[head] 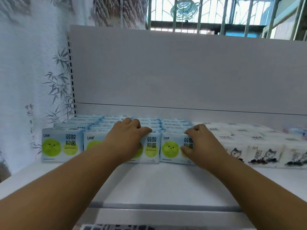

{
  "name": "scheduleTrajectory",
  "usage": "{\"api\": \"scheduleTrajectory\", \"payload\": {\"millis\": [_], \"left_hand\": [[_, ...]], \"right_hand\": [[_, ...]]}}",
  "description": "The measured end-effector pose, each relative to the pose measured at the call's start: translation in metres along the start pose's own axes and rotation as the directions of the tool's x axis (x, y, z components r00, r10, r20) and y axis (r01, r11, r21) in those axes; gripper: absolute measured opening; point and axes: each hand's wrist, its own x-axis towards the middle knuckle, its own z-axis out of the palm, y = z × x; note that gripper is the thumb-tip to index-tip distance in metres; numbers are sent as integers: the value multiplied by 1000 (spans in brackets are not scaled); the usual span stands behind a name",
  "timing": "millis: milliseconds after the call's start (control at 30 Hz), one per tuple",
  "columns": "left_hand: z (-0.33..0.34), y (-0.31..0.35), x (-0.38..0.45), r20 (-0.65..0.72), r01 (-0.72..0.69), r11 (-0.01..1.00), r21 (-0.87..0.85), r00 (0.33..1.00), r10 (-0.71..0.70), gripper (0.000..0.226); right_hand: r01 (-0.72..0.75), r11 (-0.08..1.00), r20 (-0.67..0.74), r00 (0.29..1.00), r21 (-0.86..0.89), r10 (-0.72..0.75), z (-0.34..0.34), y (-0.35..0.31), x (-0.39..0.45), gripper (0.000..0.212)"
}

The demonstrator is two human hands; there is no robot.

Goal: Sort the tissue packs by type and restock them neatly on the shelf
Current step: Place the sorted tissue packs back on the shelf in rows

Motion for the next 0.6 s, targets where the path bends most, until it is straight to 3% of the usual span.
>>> {"api": "scheduleTrajectory", "payload": {"millis": [100,233,333,467,600], "left_hand": [[-1,6,-1,-22,33,998,-51,999,-34,61],[4,23,-6,-101,31,996,-78,994,-39,72],[8,32,0,-48,5,998,-70,999,-8,82],[19,24,5,-32,-51,997,-61,998,49,81],[15,11,-8,-99,-108,978,-181,991,92,82]], "right_hand": [[-63,995,19,998,76,62,2,-5,5,60],[-181,918,-27,979,353,204,9,-16,5,74],[-198,842,-72,960,501,269,14,-22,7,73],[-218,851,-15,967,477,256,19,-26,11,83],[-229,872,16,969,433,247,15,-23,14,78]]}}
